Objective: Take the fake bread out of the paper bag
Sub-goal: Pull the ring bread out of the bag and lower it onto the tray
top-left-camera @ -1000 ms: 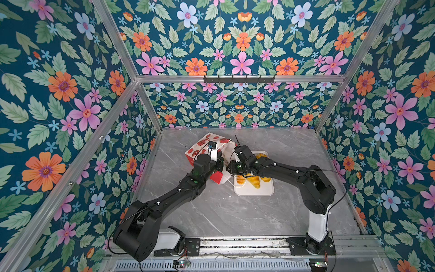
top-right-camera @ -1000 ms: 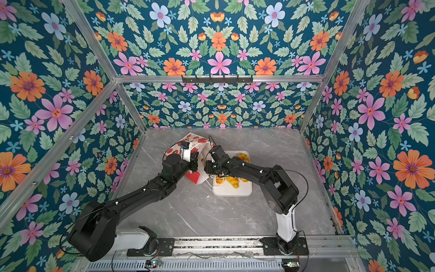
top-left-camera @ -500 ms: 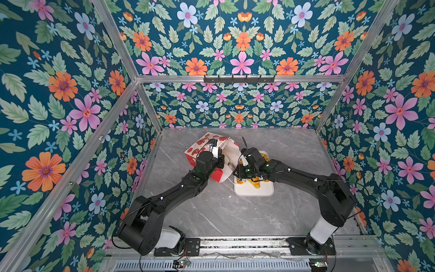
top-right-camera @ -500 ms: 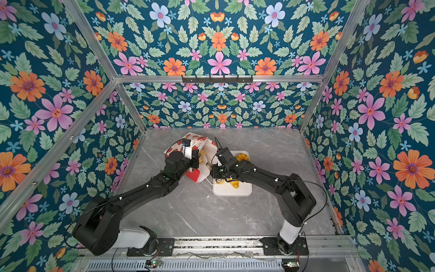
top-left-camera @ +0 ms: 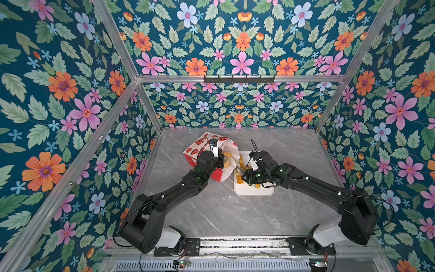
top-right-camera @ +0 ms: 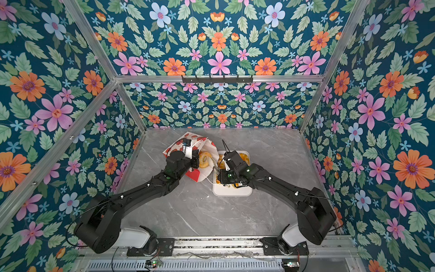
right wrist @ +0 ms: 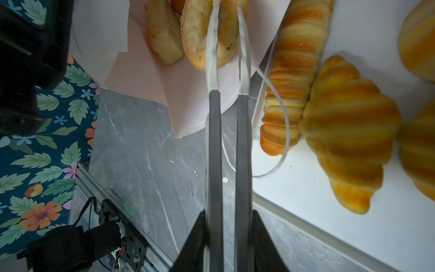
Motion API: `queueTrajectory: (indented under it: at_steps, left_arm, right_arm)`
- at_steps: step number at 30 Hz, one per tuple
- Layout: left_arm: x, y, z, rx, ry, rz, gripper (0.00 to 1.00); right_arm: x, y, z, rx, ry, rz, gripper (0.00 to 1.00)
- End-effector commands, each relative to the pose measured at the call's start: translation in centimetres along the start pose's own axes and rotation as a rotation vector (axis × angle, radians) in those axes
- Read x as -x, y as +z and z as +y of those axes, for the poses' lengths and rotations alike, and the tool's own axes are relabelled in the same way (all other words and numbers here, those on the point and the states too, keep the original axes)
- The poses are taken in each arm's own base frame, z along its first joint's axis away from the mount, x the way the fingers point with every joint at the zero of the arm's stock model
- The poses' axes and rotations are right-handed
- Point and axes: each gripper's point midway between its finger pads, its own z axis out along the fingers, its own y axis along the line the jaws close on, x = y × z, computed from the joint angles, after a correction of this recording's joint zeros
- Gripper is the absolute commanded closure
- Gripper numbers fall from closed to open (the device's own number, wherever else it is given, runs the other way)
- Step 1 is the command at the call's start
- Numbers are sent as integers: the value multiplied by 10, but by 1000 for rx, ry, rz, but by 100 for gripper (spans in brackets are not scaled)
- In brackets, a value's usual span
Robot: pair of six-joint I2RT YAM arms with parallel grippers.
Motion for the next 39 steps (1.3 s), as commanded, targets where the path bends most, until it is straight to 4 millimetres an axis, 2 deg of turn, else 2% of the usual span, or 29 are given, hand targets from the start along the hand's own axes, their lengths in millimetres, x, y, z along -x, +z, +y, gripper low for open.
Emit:
queueTrajectory:
  at_steps: [1, 10, 14, 19, 26, 31, 39]
  left_arm:
    - [9, -1, 2, 14, 5, -32, 100]
    - [5, -2, 5, 29, 8, -26, 100]
    - [4, -4, 7, 38, 10, -25, 100]
    - [2, -6, 9, 44, 11, -24, 100]
    - [-2, -11, 10, 40, 6, -21, 100]
    - [-5, -11, 10, 38, 2, -18, 100]
    - [-11, -14, 13, 46, 3, -14, 100]
  right_arm:
    - [-3, -9, -8, -36, -7, -15, 95]
    - [-8, -50, -26, -88, 13, -66, 96]
    - [-8, -72, -41, -141, 17, -97, 95]
    - [2, -84, -67, -201, 24, -122, 95]
    - [26, -77, -87, -190, 0, -122, 95]
    - [42, -61, -89, -179, -33, -98, 95]
    - [49, -35, -96, -199, -66, -21, 96]
